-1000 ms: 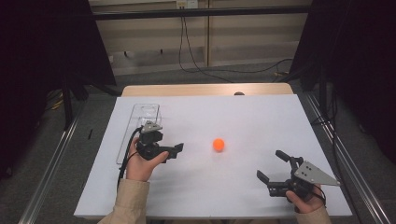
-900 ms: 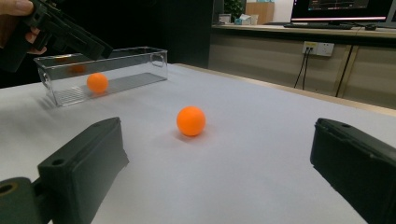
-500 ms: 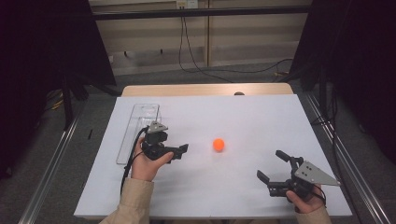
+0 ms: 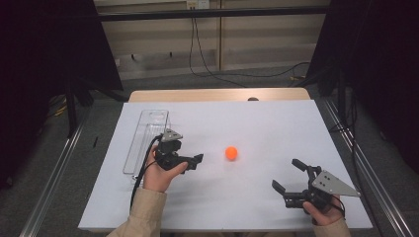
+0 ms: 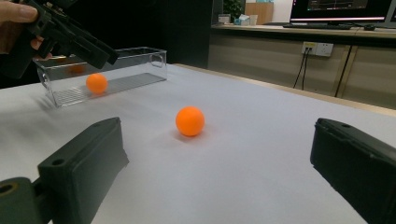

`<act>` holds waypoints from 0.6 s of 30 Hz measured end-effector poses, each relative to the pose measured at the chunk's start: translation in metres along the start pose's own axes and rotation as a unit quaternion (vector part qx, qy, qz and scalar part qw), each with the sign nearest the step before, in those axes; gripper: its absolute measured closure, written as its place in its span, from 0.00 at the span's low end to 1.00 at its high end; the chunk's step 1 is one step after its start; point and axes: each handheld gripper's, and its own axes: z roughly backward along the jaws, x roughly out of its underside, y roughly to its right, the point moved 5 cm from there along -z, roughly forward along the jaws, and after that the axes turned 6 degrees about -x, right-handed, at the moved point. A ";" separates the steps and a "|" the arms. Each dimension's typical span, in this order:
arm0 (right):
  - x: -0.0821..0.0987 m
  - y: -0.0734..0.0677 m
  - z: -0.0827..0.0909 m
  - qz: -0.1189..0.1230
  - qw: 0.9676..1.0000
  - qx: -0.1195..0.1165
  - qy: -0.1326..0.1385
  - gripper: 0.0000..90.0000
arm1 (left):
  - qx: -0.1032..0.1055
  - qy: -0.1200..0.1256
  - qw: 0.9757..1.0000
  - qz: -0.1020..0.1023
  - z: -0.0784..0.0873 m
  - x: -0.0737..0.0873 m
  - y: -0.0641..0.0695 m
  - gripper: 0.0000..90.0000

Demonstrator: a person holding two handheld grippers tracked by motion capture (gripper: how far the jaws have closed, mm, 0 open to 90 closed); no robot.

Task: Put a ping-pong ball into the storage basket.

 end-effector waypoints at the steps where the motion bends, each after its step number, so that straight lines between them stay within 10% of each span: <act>1: 0.000 0.000 0.000 0.000 1.000 0.000 0.000 0.03 | 0.000 -0.003 1.000 -0.005 0.000 0.000 0.000 0.09; 18: 0.000 0.000 0.000 0.000 1.000 0.000 0.000 0.03 | 0.004 0.000 1.000 -0.002 -0.006 0.000 0.005 0.09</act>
